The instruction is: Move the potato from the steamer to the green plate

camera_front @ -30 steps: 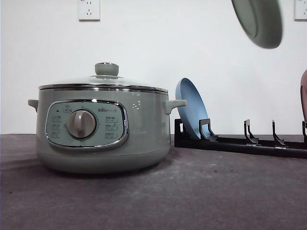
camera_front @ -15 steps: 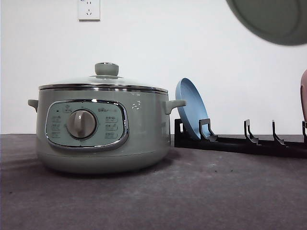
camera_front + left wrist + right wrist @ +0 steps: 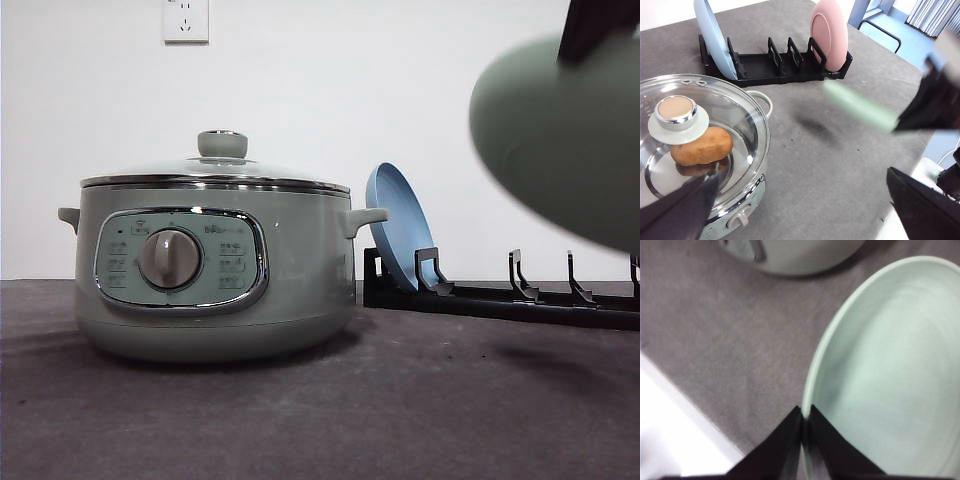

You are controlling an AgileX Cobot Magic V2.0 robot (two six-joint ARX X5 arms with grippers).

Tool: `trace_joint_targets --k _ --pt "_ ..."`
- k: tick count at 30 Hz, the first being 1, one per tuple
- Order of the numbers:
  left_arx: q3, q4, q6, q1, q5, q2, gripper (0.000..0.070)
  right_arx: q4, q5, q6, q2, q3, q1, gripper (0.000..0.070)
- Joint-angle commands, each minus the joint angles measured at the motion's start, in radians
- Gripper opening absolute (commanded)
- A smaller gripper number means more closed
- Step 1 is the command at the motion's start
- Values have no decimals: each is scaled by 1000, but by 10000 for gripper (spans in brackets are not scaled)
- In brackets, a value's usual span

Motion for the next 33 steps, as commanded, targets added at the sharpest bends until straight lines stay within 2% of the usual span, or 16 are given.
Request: trace_joint_targets --k 1,7,12,20,33 --pt "19 11 4 -5 6 6 700 31 50 45 20 -20 35 6" --pt "19 11 4 -5 6 6 700 78 166 92 89 -114 115 6" --pt "19 11 4 -5 6 6 700 138 172 96 160 -156 163 6" --pt "19 11 4 -5 6 6 700 232 255 99 296 -162 244 6" --pt "19 11 5 -5 6 6 700 249 293 127 500 -162 323 13"
